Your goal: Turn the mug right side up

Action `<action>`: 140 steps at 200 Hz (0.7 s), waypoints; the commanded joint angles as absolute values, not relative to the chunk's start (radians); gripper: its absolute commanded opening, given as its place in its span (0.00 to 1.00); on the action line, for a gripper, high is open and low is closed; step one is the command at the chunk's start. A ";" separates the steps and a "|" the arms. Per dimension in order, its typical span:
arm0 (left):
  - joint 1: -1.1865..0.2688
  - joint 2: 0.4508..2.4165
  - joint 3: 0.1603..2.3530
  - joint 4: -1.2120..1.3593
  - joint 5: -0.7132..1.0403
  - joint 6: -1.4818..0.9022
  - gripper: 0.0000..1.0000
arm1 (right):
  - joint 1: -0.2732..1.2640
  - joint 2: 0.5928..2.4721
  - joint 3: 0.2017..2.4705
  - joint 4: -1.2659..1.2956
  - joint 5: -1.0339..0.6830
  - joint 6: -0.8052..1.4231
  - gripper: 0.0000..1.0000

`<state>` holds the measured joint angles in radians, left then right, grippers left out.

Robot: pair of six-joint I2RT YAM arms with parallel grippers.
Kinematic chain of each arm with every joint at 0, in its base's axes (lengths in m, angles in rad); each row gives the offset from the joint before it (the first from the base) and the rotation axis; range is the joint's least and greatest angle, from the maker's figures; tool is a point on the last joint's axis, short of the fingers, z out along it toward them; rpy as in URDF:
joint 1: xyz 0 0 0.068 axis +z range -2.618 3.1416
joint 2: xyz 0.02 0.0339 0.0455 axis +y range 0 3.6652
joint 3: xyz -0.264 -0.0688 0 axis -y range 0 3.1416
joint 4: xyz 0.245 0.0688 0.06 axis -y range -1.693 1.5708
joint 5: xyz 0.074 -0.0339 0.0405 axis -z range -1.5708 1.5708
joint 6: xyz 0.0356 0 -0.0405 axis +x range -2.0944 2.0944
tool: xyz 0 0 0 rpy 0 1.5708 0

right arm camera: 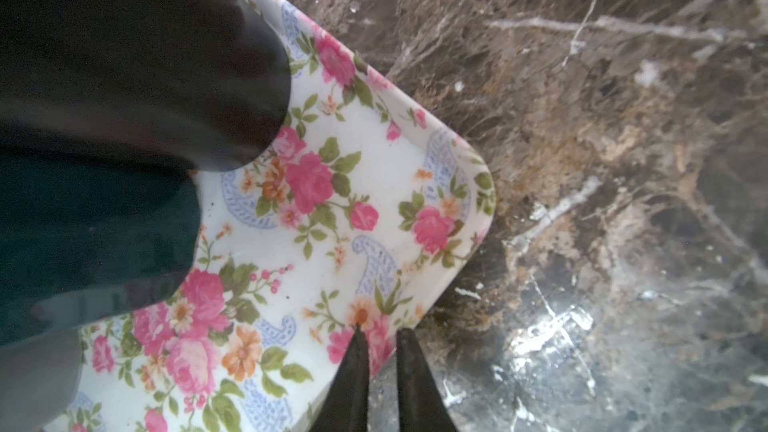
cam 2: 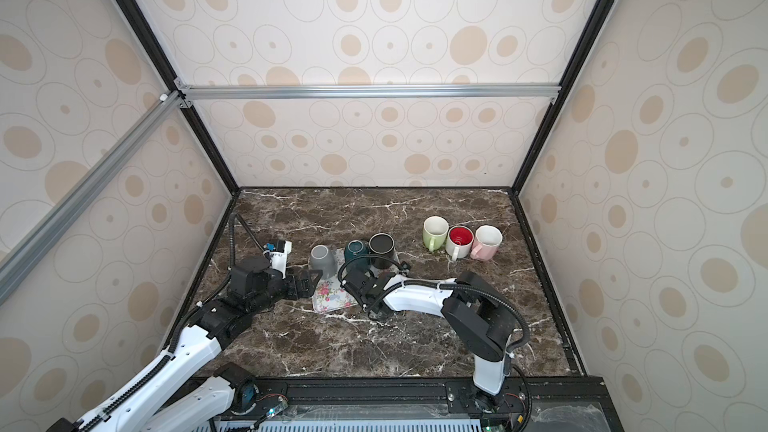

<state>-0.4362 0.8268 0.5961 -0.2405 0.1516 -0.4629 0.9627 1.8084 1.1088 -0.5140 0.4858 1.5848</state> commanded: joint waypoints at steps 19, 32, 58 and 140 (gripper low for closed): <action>-0.432 0.814 0.597 -0.230 0.152 -0.443 0.98 | 0.950 1.783 1.051 -0.442 0.393 1.554 0.44; -0.432 0.816 0.598 -0.230 0.152 -0.443 0.98 | 0.955 1.784 1.032 -0.408 0.360 1.572 0.46; -0.432 0.816 0.596 -0.227 0.155 -0.442 0.98 | 0.962 1.800 1.014 -0.358 0.339 1.602 0.47; -0.431 0.812 0.595 -0.231 0.153 -0.437 0.98 | 0.944 1.894 1.079 -0.436 0.358 1.578 0.24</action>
